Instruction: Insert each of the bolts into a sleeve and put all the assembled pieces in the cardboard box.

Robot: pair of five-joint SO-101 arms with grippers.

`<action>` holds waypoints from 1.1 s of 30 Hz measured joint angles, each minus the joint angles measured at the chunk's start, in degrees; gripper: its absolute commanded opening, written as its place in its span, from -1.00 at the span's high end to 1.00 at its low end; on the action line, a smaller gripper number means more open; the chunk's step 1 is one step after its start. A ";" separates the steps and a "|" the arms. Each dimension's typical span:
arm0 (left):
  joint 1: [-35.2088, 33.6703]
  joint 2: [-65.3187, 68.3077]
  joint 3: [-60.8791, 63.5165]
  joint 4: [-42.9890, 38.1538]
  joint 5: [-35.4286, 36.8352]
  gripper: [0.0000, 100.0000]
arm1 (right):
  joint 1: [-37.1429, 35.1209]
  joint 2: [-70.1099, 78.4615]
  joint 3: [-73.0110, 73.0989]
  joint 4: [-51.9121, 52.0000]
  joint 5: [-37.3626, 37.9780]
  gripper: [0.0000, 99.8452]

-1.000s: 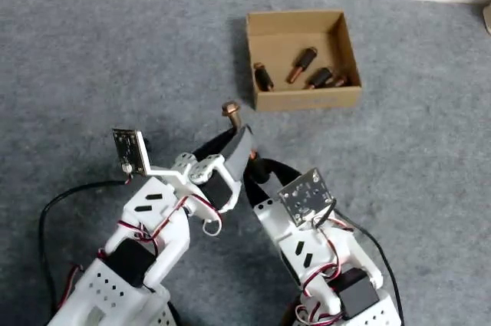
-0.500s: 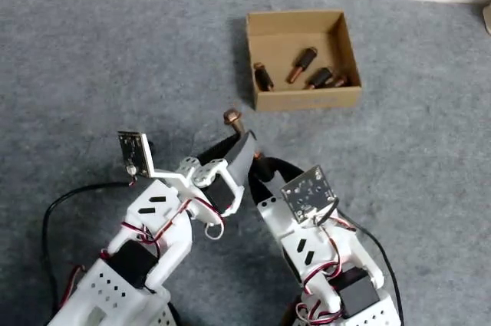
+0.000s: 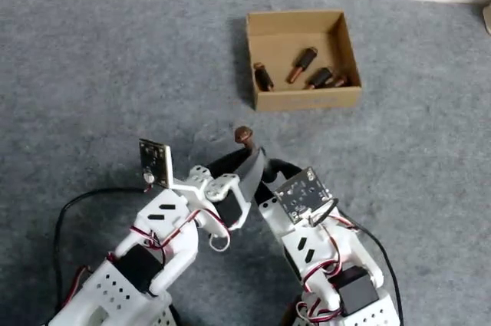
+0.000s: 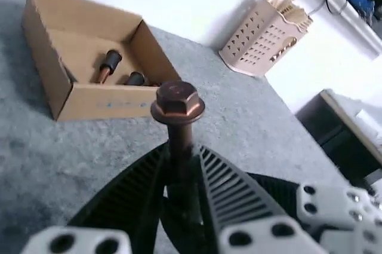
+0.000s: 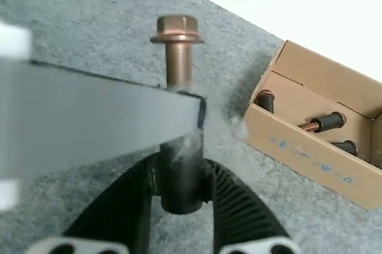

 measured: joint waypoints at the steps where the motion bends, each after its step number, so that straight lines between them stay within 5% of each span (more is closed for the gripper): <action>1: 0.18 -0.26 0.00 0.00 -1.58 0.94 | 0.00 0.00 0.00 0.00 0.00 0.99; 9: 1.93 -0.35 0.79 0.35 -8.18 0.17 | 0.97 0.00 -0.18 0.00 0.35 0.99; 16: 3.16 0.00 -0.53 6.42 -7.82 0.28 | 0.79 0.00 0.62 0.00 -1.14 0.99; 21: -0.26 -0.09 -2.81 8.09 0.00 0.34 | 0.88 0.00 0.97 0.00 -1.41 0.99; 29: -10.73 -0.09 -5.63 8.09 8.09 0.97 | 0.88 0.00 0.97 0.00 -1.41 0.99; 33: -12.75 -0.09 -5.63 8.09 8.09 0.93 | 1.05 0.00 1.05 0.00 -1.41 0.99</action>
